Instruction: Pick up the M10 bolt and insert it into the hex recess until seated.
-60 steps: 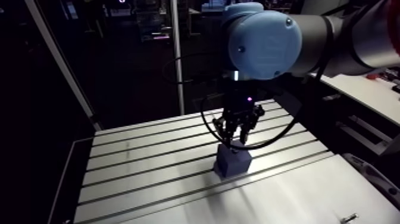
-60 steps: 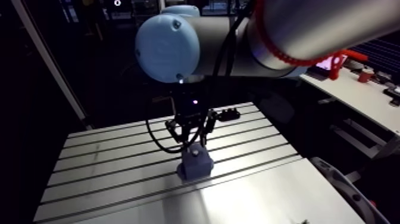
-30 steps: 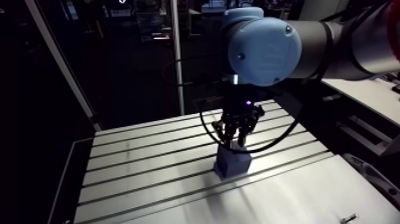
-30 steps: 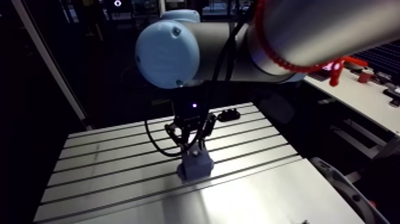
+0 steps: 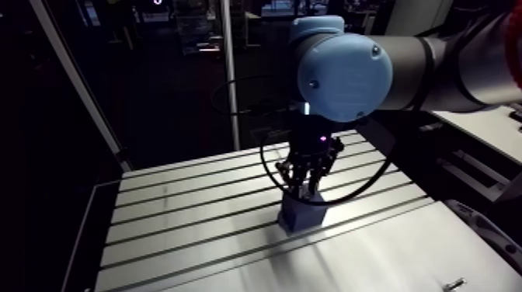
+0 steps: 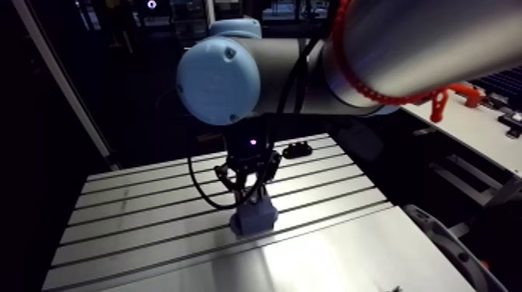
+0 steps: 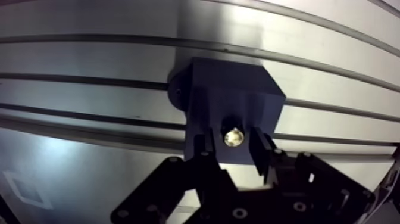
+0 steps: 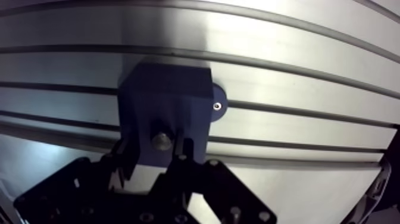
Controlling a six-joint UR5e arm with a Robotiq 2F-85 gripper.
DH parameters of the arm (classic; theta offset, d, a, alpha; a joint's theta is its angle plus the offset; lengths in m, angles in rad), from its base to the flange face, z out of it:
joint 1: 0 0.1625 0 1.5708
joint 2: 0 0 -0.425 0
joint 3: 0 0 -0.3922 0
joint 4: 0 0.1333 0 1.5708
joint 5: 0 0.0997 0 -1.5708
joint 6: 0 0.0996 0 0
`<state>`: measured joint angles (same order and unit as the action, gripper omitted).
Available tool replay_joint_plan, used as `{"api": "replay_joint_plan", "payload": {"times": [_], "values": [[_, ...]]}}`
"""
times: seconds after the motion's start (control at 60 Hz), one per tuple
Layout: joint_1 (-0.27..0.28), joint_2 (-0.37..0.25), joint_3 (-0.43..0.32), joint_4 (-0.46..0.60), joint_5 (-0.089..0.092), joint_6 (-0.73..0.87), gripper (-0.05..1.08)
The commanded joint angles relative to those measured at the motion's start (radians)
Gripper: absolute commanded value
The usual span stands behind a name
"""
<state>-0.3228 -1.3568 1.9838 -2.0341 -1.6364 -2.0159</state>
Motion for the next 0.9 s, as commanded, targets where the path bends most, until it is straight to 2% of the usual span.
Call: {"api": "replay_joint_plan", "payload": {"times": [0.017,0.9], "values": [[-0.001,0.0,0.002,-0.002,0.0,-0.005,0.55],[-0.001,0.002,0.004,-0.016,0.002,-0.01,0.59]]}}
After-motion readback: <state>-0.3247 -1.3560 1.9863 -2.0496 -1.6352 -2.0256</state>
